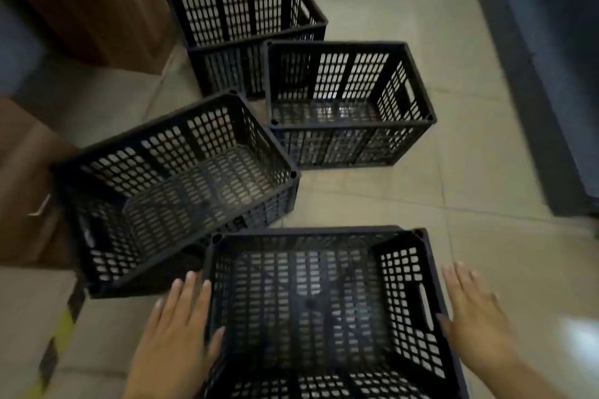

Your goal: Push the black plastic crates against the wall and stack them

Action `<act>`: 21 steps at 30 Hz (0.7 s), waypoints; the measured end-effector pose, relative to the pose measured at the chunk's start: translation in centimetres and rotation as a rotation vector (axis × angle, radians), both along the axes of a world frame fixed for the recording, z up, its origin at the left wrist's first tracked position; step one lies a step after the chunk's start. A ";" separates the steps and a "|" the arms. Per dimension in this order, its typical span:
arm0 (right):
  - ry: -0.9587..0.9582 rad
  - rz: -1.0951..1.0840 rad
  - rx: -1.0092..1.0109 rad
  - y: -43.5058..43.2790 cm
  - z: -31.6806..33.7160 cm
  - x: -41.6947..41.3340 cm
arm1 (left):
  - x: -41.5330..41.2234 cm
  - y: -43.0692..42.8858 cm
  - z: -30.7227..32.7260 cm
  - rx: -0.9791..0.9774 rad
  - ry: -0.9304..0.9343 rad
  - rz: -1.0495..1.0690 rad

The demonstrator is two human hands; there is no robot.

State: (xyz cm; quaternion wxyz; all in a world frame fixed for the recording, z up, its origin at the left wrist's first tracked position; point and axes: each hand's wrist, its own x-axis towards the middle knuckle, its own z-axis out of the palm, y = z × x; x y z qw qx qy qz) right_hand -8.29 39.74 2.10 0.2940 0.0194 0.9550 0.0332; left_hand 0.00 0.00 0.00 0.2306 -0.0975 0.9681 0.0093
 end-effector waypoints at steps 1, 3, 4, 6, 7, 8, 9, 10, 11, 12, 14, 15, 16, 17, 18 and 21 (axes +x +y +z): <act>-0.048 0.023 0.040 0.5 -2.0 0.5 | 1.0 0.0 -2.9 0.007 0.022 -0.058; -0.076 0.012 0.130 1.5 -6.2 0.9 | 1.8 0.1 -6.4 0.027 -0.041 -0.092; -0.078 0.005 0.172 1.6 -7.8 1.0 | 1.6 0.3 -7.4 0.018 0.012 -0.090; -0.033 0.049 0.191 2.1 -11.4 1.3 | 1.5 0.0 -11.0 -0.030 0.100 -0.123; 0.032 0.098 0.194 2.7 -13.4 1.3 | 1.4 -0.2 -12.4 -0.036 0.109 -0.150; 0.113 0.144 0.194 3.5 -15.2 1.3 | 0.8 -0.2 -12.9 -0.022 0.046 -0.158; 0.199 0.182 0.171 4.4 -17.1 1.3 | 0.6 -0.3 -13.6 -0.066 0.028 -0.217; 0.275 0.215 0.152 5.1 -18.4 1.3 | 0.2 -0.3 -14.0 -0.126 0.017 -0.272; 0.293 0.231 0.148 5.8 -19.5 1.4 | 0.1 -0.1 -14.5 -0.166 0.048 -0.351; 0.301 0.236 0.147 6.3 -20.1 1.4 | -0.4 0.3 -14.5 -0.181 0.005 -0.379; 0.280 0.232 0.116 6.8 -20.8 1.2 | -0.9 1.0 -14.7 -0.231 -0.131 -0.420; 0.265 0.242 0.118 7.1 -21.1 1.3 | -1.0 1.2 -14.8 -0.240 -0.164 -0.453; 0.252 0.237 0.098 7.1 -21.2 1.3 | -1.1 1.5 -14.8 -0.248 -0.179 -0.483; 0.257 0.259 0.099 7.2 -21.5 1.4 | -1.1 1.6 -14.9 -0.247 -0.176 -0.494; 0.259 0.267 0.088 7.1 -21.4 1.4 | -1.1 1.7 -14.8 -0.255 -0.171 -0.491; 0.312 0.316 0.092 6.6 -20.9 1.1 | -1.0 1.5 -14.6 -0.286 -0.187 -0.497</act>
